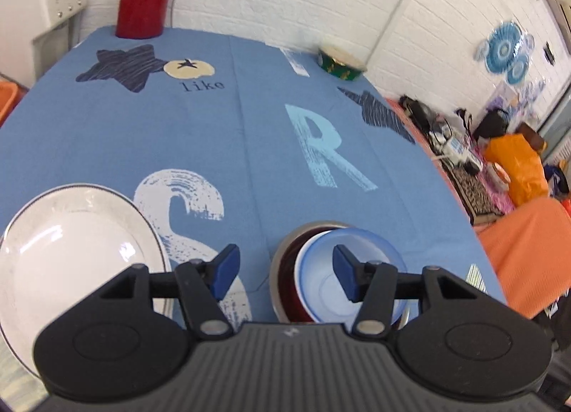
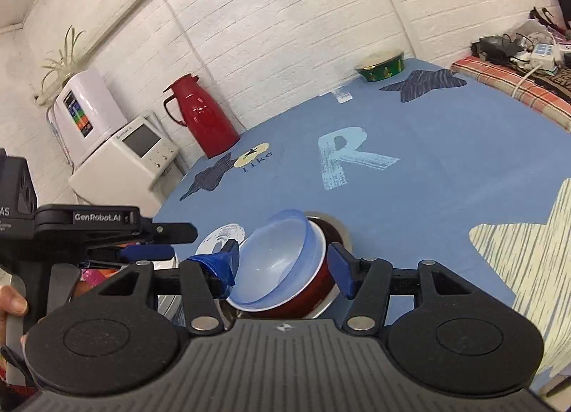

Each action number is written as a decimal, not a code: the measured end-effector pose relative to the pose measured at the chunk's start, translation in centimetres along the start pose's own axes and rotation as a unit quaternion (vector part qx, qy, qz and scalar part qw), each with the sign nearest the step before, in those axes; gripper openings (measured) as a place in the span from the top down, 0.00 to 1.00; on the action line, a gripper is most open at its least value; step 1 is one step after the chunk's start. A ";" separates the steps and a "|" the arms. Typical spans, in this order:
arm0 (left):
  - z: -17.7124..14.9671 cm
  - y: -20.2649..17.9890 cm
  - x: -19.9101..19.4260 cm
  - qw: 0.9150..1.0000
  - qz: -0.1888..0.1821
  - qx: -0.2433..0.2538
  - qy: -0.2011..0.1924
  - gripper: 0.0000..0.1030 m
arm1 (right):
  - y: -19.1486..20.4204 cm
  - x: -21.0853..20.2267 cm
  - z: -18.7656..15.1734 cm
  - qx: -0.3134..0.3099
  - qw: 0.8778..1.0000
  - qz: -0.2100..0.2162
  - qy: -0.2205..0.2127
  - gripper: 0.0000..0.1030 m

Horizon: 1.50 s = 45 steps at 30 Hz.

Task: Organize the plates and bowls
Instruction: 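Open both grippers and grip the steel bowl rim with both grippers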

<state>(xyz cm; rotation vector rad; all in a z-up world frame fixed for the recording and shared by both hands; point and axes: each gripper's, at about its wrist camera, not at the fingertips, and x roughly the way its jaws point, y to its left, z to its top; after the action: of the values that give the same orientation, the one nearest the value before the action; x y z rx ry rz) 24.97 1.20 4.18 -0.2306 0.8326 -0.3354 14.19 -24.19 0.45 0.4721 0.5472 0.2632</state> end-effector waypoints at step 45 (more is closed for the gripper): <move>2.8 3.0 9.1 0.965 -0.041 0.141 0.217 0.35 | -1.7 6.8 1.2 -0.080 0.974 -0.133 0.163 0.54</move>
<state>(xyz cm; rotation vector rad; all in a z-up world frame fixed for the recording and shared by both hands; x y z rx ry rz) 33.43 0.70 -1.18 0.0814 1.1961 -0.5913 20.66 -23.61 -2.44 0.1951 0.8939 0.1264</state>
